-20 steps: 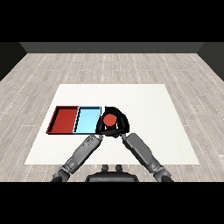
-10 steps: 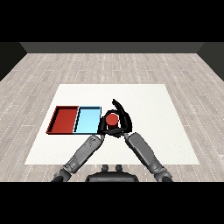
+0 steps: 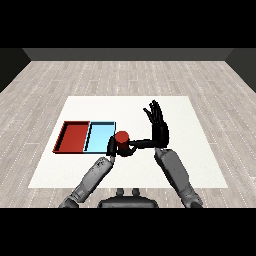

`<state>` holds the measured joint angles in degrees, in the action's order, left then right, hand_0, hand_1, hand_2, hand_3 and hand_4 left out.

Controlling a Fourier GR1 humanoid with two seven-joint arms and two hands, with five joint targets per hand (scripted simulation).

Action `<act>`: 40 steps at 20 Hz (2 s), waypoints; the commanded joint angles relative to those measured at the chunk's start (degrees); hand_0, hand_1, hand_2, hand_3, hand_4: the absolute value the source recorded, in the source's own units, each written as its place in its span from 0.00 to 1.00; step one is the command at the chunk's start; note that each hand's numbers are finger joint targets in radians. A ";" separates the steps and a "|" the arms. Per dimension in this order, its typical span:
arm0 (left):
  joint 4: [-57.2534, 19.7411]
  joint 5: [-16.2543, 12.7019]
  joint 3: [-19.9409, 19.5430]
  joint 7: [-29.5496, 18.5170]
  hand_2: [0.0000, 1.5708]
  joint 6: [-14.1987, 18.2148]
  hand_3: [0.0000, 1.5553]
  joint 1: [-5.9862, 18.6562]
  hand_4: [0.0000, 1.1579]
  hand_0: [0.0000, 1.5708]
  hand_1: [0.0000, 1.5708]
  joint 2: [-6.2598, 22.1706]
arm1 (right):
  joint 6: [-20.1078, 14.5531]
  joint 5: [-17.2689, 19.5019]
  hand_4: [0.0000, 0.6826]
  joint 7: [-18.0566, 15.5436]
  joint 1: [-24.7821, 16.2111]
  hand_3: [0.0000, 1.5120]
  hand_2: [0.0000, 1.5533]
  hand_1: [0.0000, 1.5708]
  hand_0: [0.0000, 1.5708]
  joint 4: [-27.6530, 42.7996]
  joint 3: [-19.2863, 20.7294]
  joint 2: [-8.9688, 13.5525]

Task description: Pick the red can and put it in the red box

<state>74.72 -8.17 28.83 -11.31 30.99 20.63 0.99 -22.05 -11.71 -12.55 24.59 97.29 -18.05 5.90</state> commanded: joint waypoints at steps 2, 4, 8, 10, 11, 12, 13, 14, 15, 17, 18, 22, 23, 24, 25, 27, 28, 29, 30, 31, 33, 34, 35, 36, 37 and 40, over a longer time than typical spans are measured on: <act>5.08 1.29 -2.01 2.47 1.00 -1.89 0.94 -2.10 0.98 1.00 1.00 3.59 | 0.12 -1.56 0.00 5.97 -2.86 0.00 0.00 0.00 0.00 10.95 5.52 3.63; 5.24 2.72 -2.46 1.88 1.00 0.04 0.94 -2.17 0.98 1.00 1.00 2.78 | 2.83 -4.09 0.00 1.02 -8.00 0.00 0.00 0.00 0.00 7.49 9.60 5.00; 6.88 3.70 -6.83 4.15 1.00 -2.06 0.94 -0.46 0.97 1.00 1.00 6.32 | 7.64 -7.91 0.00 -0.22 -10.97 0.00 0.00 0.00 0.00 6.59 13.72 6.22; 9.00 4.83 -8.11 7.58 1.00 -1.75 0.94 0.50 0.96 1.00 1.00 9.20 | 8.87 -6.79 0.00 -4.44 -16.81 0.00 0.00 0.00 0.00 6.00 13.34 6.39; 12.17 5.45 -8.16 9.49 0.99 -1.50 0.94 -1.21 0.96 1.00 1.00 11.80 | 9.64 -7.82 0.00 -6.51 -16.00 0.00 0.00 0.00 0.00 1.55 15.34 6.15; 11.34 5.08 -9.63 9.26 0.99 -2.54 0.94 -1.24 0.96 1.00 1.00 12.98 | 11.07 -7.44 0.00 -6.04 -17.90 0.00 0.00 0.00 0.00 2.67 16.04 8.41; 11.67 5.18 -9.98 6.57 0.99 -3.32 0.93 -4.67 0.96 1.00 1.00 14.60 | 8.57 -3.83 0.00 -6.34 -18.04 0.00 0.00 0.00 0.00 0.55 12.62 6.08; 10.35 5.02 -12.32 10.45 0.99 -4.87 0.92 1.32 0.96 1.00 1.00 16.62 | 10.70 -6.24 0.00 -6.34 -16.43 0.00 0.00 0.00 0.00 -3.72 15.27 7.25; 13.74 5.28 -10.89 9.64 0.99 -3.56 0.91 -3.67 0.97 1.00 1.00 15.54 | 11.28 -4.85 0.00 -8.79 -21.26 0.00 0.00 0.00 0.00 -2.94 15.40 8.01; 7.77 8.20 -13.08 9.53 0.99 -2.54 0.91 0.84 0.97 1.00 1.00 15.32 | 11.18 -4.22 0.00 -8.31 -20.66 0.00 0.00 0.00 0.00 -3.52 14.61 6.94; 6.19 6.87 -15.16 8.18 0.99 -5.63 0.91 0.63 0.98 1.00 1.00 18.32 | 11.85 -6.08 0.00 -6.88 -22.52 0.00 0.00 0.00 0.00 -1.84 15.04 7.02; 3.29 10.47 -17.16 14.58 0.98 -4.91 0.90 4.06 0.97 1.00 1.00 22.25 | 14.15 -3.87 0.00 -12.46 -26.84 0.00 0.00 0.00 0.00 -6.15 13.57 6.06; -1.08 10.49 -18.35 11.01 0.92 -5.64 0.89 4.37 0.96 0.91 0.91 21.62 | 14.23 -4.98 0.00 -9.55 -23.33 0.00 0.00 0.00 0.00 -7.95 15.37 7.08; -4.65 11.68 -18.90 13.91 0.93 -5.60 0.90 9.53 0.96 0.92 0.92 22.11 | 14.23 -3.93 0.00 -13.77 -22.96 0.00 0.00 0.00 0.00 -11.28 14.47 4.85; -6.15 11.63 -19.58 11.67 0.96 -6.47 0.92 8.20 0.95 1.00 1.00 22.07 | 15.32 -4.96 0.00 -11.28 -22.58 0.00 0.00 0.00 0.00 -11.47 16.02 6.72; -11.40 10.33 -22.40 13.81 0.93 -8.21 0.93 9.26 0.94 0.98 0.98 24.91 | 16.85 -7.22 0.00 -11.61 -23.76 0.00 0.00 0.00 0.00 -10.28 18.00 7.75; -16.44 10.83 -23.00 13.05 0.97 -8.50 0.93 11.56 0.93 0.98 0.98 24.69 | 15.08 -5.28 0.00 -10.26 -22.92 0.00 0.00 0.00 0.00 -10.10 17.09 7.69; -22.06 9.70 -24.52 8.90 0.98 -8.80 0.92 10.69 0.94 1.00 1.00 23.96 | 14.65 -5.06 0.00 -11.64 -21.90 0.00 0.00 0.00 0.00 -11.21 16.15 5.75; -23.66 9.56 -25.82 10.87 0.99 -10.47 0.94 12.33 0.95 1.00 1.00 26.99 | 15.23 -3.03 0.00 -12.95 -20.95 0.00 0.00 0.00 0.00 -14.35 16.51 7.59; -24.40 9.37 -27.02 9.60 0.99 -9.40 0.94 10.75 0.95 1.00 1.00 26.78 | 14.74 -2.52 0.00 -12.33 -19.18 0.00 0.00 0.00 0.00 -14.34 14.99 5.99; -32.93 10.54 -27.29 3.48 1.00 -7.53 0.96 8.70 0.94 1.00 1.00 24.48 | 15.59 -3.44 0.00 -14.99 -21.72 0.00 0.00 0.00 0.00 -13.76 16.36 6.17; -36.38 9.01 -29.25 2.23 1.00 -9.63 0.96 10.50 0.94 1.00 1.00 25.21 | 16.78 -4.75 0.00 -15.20 -24.69 0.00 0.00 0.00 0.00 -10.61 17.66 7.54; -40.60 9.50 -29.73 0.33 1.00 -9.91 0.96 11.47 0.94 1.00 1.00 25.32 | 16.61 -5.35 0.00 -13.42 -20.25 0.00 0.00 0.00 0.00 -13.77 18.64 7.63; -45.05 9.99 -30.43 0.30 1.00 -9.75 0.96 14.79 0.93 1.00 1.00 24.96 | 15.91 -4.23 0.00 -12.79 -20.54 0.00 0.00 0.00 0.00 -12.20 17.08 6.81; -46.18 9.82 -30.79 -0.04 1.00 -9.43 0.96 12.60 0.92 1.00 1.00 25.08 | 16.40 -2.85 0.00 -16.55 -25.14 0.00 0.00 0.00 0.00 -11.53 15.65 5.84; -54.29 12.92 -30.22 2.07 0.91 -6.42 0.92 15.30 0.90 0.89 0.89 26.01 | 14.35 -1.49 0.00 -16.36 -23.28 0.00 0.00 0.00 0.00 -9.55 14.60 4.58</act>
<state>30.11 2.90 -0.51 -9.35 22.67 33.99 26.35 -6.50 -14.80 -27.73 2.28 85.30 -1.99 11.78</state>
